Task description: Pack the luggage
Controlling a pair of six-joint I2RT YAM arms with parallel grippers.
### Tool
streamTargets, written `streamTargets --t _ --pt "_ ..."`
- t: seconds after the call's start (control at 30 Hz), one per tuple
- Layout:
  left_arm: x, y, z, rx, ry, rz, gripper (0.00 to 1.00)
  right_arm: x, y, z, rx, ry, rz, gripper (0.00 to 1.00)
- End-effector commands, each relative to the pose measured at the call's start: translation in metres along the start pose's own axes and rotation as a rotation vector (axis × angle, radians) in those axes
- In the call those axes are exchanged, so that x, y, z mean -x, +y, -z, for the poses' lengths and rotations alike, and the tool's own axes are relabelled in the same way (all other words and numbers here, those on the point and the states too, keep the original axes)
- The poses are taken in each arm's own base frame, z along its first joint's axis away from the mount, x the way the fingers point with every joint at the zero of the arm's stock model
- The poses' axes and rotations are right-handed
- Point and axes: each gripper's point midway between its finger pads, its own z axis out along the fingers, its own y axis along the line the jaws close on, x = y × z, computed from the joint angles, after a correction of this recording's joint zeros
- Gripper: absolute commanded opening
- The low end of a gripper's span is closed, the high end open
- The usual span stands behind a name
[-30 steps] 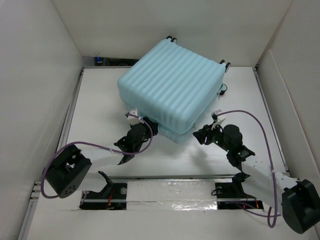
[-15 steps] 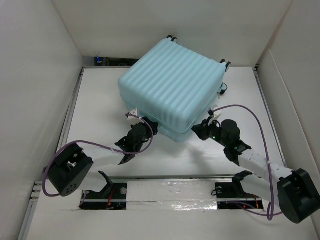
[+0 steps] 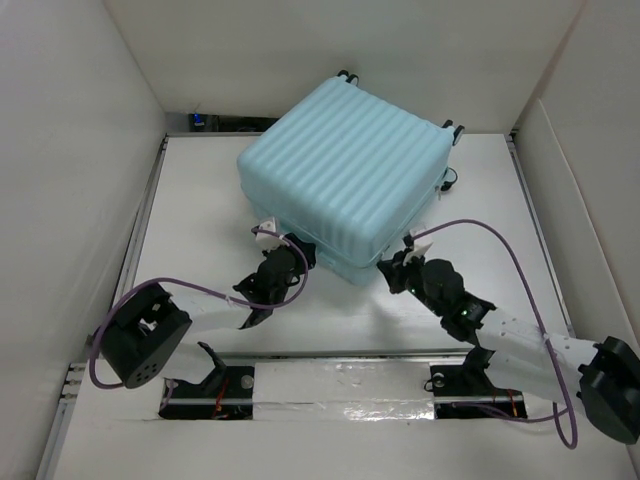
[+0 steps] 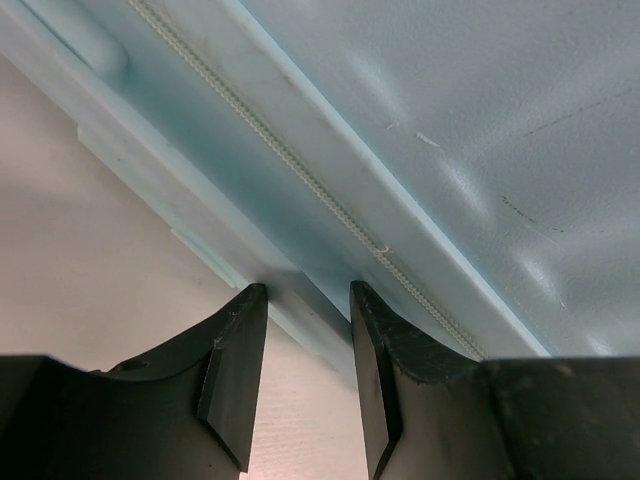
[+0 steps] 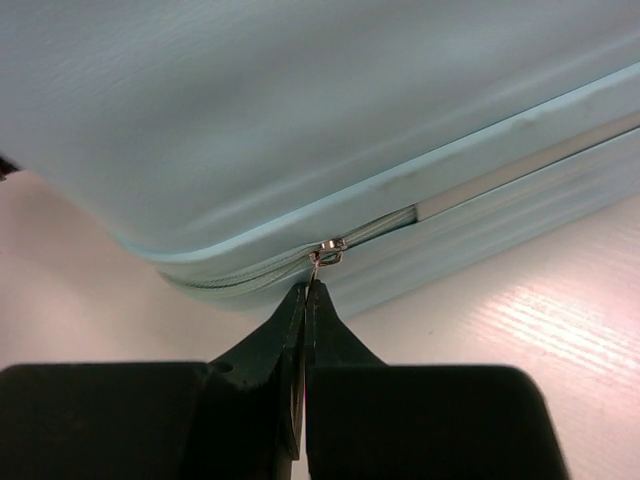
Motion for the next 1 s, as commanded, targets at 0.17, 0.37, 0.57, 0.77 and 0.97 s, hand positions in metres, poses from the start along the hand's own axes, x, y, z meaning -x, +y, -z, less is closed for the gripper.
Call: streamTargets --t 0.17,0.37,0.57,0.77,0.97 --pt "-0.011 -0.052 -0.005 -0.139 0.053 0.008 0.07 -0.028 0.123 0.035 0.349 0.126 -0.068 0.00" --pt "-0.018 -0.059 -0.009 -0.146 0.066 0.020 0.01 -0.015 0.181 0.037 0.469 0.125 -0.048 0.00" --pt "-0.014 -0.046 -0.012 -0.109 0.058 0.017 0.01 -0.012 0.167 0.031 0.377 0.100 -0.023 0.00" --pt "-0.002 -0.004 -0.021 -0.058 0.104 0.043 0.45 0.000 0.129 0.041 0.339 0.065 -0.027 0.00" --pt "0.023 -0.010 -0.033 -0.099 0.084 0.024 0.46 -0.002 0.113 0.047 0.340 0.067 -0.037 0.00"
